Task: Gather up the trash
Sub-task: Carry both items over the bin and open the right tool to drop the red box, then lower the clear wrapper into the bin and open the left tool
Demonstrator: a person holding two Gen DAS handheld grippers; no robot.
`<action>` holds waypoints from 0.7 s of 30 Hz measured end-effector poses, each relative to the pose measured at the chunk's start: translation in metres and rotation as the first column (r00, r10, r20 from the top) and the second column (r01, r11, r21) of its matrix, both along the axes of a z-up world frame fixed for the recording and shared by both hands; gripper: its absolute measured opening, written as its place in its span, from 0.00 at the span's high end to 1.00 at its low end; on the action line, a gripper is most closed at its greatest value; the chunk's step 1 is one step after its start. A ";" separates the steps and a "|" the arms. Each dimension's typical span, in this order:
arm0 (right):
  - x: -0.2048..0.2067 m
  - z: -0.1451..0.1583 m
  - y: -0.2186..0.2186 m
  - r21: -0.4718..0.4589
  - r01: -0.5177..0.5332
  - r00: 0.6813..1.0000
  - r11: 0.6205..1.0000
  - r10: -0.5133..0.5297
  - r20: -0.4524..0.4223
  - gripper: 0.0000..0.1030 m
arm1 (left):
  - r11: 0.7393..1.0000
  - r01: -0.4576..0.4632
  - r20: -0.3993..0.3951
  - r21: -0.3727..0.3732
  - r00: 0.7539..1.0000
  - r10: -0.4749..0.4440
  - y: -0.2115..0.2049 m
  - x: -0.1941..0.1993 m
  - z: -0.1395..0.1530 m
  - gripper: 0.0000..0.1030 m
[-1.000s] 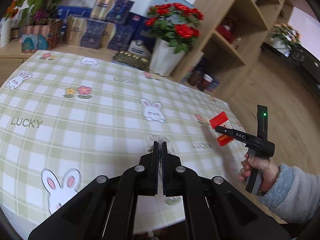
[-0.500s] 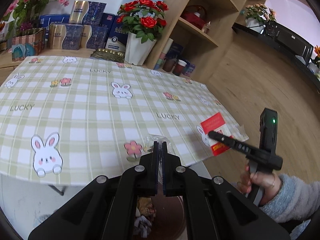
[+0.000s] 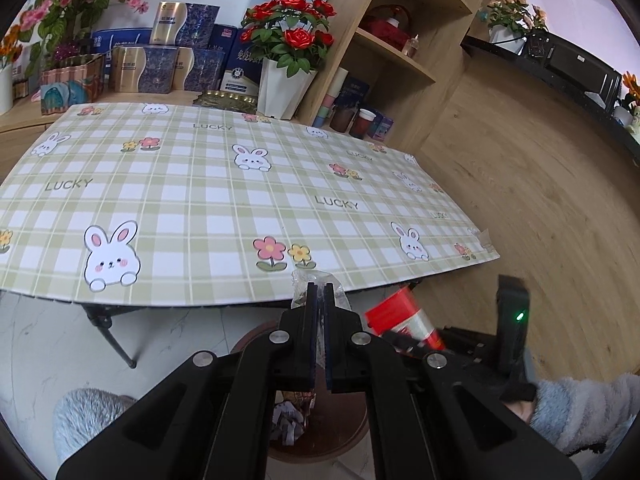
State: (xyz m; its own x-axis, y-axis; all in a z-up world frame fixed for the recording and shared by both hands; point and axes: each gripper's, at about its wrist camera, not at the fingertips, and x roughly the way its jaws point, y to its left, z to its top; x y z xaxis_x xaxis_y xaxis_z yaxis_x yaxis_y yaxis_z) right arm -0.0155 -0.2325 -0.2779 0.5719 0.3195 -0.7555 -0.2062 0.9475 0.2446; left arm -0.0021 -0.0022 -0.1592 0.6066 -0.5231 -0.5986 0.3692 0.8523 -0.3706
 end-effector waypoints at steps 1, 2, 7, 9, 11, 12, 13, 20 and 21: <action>-0.001 -0.007 0.005 -0.022 -0.019 1.000 1.000 0.019 -0.016 0.75 | 1.000 -0.004 0.000 0.001 1.000 0.004 0.000 -0.002 -0.001 0.97; -0.002 -0.012 0.007 -0.035 -0.029 0.999 0.999 0.028 -0.027 0.75 | 1.000 -0.007 0.000 0.003 1.000 0.007 0.000 -0.003 -0.002 0.97; 0.001 -0.032 0.010 -0.058 -0.038 0.996 0.998 0.032 -0.089 0.74 | 1.000 -0.017 -0.017 0.003 1.000 0.017 -0.002 -0.010 -0.009 0.97; 0.003 -0.034 0.008 -0.048 -0.033 0.995 0.998 0.028 -0.095 0.71 | 1.000 -0.018 -0.026 -0.001 0.999 0.018 -0.002 -0.011 -0.012 0.97; 0.002 -0.033 0.007 -0.045 -0.023 0.996 0.999 0.019 -0.088 0.50 | 1.000 -0.018 -0.035 -0.004 0.999 0.018 -0.002 -0.011 -0.015 0.97; 0.001 -0.030 0.006 -0.045 -0.007 0.998 0.999 0.004 -0.065 0.36 | 1.000 -0.018 -0.037 -0.003 0.999 0.018 -0.003 -0.011 -0.016 0.97; 0.000 -0.027 0.004 -0.044 0.003 0.999 0.999 -0.005 -0.049 0.30 | 1.000 -0.019 -0.037 -0.002 0.999 0.019 -0.002 -0.010 -0.017 0.97; -0.008 -0.002 -0.011 -0.050 0.098 0.991 0.994 -0.093 0.095 0.07 | 1.000 -0.025 -0.051 0.010 0.998 0.026 -0.002 -0.010 -0.025 0.97; -0.008 0.004 -0.014 -0.060 0.115 0.986 0.992 -0.107 0.126 0.06 | 1.000 -0.024 -0.053 0.016 0.998 0.025 -0.002 -0.010 -0.026 0.97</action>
State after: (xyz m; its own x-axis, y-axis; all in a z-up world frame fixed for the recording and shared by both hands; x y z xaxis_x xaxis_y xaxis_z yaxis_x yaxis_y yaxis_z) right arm -0.0240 -0.2460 -0.2744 0.6902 0.2000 -0.6954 -0.1235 0.9795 0.1591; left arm -0.0118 -0.0044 -0.1853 0.5862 -0.4992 -0.6381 0.3281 0.8664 -0.3764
